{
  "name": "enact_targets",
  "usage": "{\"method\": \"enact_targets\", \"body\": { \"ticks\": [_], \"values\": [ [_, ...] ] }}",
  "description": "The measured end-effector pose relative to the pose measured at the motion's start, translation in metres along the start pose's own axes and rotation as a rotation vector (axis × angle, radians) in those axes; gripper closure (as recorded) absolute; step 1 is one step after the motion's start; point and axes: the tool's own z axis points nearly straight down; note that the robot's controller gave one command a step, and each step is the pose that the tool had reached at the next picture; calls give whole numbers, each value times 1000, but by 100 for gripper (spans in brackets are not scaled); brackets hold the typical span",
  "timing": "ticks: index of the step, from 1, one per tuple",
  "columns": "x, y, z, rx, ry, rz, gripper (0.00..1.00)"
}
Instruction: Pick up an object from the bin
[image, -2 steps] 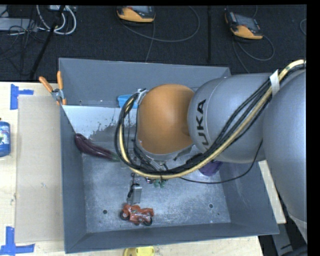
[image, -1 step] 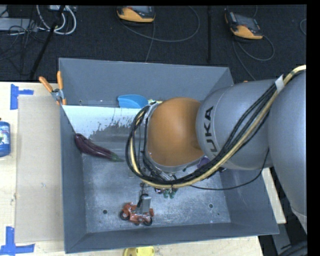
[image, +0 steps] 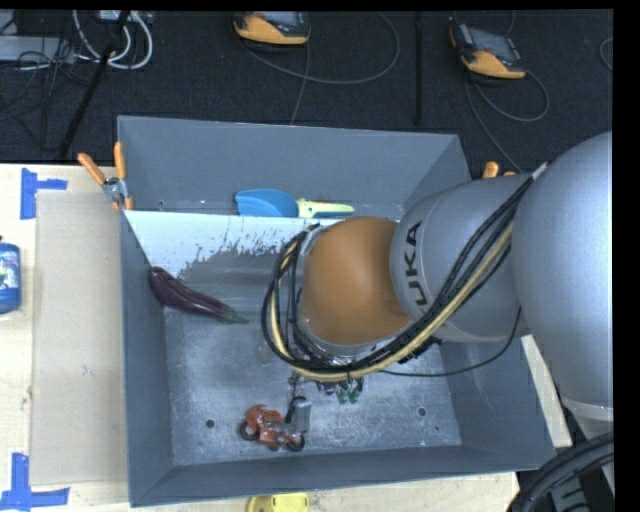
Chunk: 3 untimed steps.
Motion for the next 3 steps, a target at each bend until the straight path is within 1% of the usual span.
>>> {"method": "enact_targets", "body": {
  "ticks": [1,2,3],
  "values": [
    [32,-20,22,1,5,82,0],
    [-1,21,35,-1,-1,-256,100],
    [-1,20,35,-1,-1,-254,100]
  ]
}}
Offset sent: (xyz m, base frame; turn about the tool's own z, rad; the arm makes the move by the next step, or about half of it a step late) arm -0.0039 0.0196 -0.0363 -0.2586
